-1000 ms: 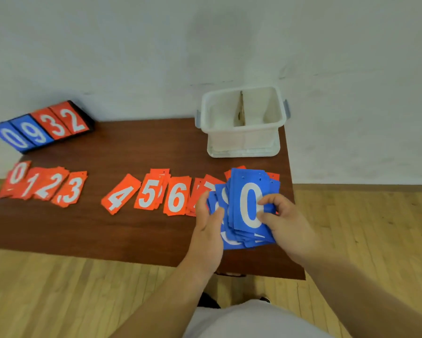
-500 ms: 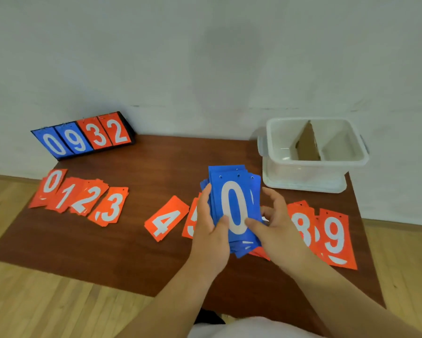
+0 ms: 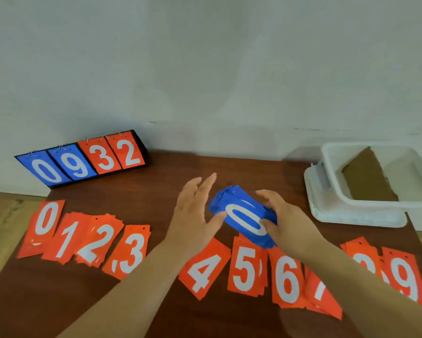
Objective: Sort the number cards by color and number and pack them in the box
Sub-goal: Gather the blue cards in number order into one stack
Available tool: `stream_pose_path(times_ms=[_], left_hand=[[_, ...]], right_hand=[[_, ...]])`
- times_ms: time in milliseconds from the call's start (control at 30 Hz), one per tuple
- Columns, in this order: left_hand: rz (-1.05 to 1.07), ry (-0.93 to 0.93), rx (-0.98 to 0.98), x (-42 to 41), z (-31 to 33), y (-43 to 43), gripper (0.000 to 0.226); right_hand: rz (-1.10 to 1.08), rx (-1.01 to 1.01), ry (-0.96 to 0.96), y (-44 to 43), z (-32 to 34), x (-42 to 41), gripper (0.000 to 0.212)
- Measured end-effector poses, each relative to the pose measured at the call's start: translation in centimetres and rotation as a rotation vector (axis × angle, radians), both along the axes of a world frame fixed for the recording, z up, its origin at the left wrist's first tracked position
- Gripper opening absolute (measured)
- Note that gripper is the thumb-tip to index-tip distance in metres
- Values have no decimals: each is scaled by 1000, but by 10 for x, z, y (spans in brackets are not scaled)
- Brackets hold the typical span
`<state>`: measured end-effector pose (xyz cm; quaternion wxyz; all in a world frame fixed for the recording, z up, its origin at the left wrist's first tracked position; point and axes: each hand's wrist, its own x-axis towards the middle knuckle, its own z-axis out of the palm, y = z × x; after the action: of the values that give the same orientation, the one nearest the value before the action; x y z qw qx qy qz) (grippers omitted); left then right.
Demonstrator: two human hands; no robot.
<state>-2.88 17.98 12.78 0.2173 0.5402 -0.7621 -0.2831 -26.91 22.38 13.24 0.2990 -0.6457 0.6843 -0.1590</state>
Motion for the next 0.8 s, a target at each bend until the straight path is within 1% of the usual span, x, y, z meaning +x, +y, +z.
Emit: stream_pose_path(times_ms=[67, 133, 267, 367, 433, 500, 567, 667, 800], left_hand=[[-139, -119, -105, -2, -11, -30, 82], [-250, -182, -159, -9, -27, -59, 75], [-357, -237, -87, -21, -59, -106, 58], [-375, -243, -142, -27, -78, -125, 53], [-370, -239, -187, -31, -91, -131, 53], [-349, -266, -202, -34, -106, -135, 59], [-322, -324, -174, -38, -120, -136, 63], [-257, -376, -84, -42, -134, -132, 64], [-168, -356, -120, -50, -140, -125, 52]], right_hand=[[35, 1, 80, -25, -7, 3, 61], [81, -11, 162, -51, -15, 2, 57], [139, -46, 269, -95, -32, -4, 49], [180, -26, 336, -121, -45, -9, 47], [195, -37, 339, -131, -57, -13, 44], [203, -89, 306, -136, -75, -18, 39], [193, -116, 289, -138, -91, -23, 35], [177, -55, 284, -137, -108, -27, 37], [184, -30, 296, -135, -115, -30, 38]])
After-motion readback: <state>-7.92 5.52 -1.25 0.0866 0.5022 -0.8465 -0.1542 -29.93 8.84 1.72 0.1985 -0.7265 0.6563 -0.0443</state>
